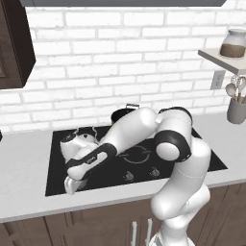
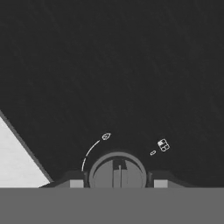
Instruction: Pick the kettle from the counter and place it on a stove burner. Then turn the burner on.
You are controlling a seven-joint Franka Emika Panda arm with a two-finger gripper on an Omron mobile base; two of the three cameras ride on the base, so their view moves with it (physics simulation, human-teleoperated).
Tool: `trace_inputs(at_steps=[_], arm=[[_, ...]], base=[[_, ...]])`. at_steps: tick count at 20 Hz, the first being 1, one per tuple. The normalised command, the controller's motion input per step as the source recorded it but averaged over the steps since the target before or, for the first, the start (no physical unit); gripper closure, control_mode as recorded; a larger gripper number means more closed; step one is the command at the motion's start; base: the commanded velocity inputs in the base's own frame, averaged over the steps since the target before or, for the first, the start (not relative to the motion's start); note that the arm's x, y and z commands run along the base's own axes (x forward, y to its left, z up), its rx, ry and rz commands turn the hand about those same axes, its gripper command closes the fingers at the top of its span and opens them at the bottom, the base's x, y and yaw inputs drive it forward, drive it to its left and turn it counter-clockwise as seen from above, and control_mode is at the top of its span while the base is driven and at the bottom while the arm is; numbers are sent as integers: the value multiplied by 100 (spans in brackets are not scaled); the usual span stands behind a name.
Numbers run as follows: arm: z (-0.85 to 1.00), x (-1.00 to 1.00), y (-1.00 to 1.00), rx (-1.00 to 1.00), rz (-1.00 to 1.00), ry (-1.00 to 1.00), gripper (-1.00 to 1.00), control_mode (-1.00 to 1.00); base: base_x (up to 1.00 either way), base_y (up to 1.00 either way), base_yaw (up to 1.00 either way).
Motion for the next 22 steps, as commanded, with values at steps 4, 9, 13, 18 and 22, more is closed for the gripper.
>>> trace_inputs(at_steps=[4, 9, 13, 18, 22], arm=[[0, -16, 0, -3, 27, -3, -100, -100], [9, 0, 0, 0, 0, -2, -100, -100], [81, 0, 0, 1, 0, -13, -100, -100], [100, -2, -14, 3, 0, -20, -100, -100], [100, -56, -94, 18, 0, -33, -100, -100]], base=[[0, 0, 0], [0, 0, 0], [0, 0, 0], [0, 0, 0], [0, 0, 0]])
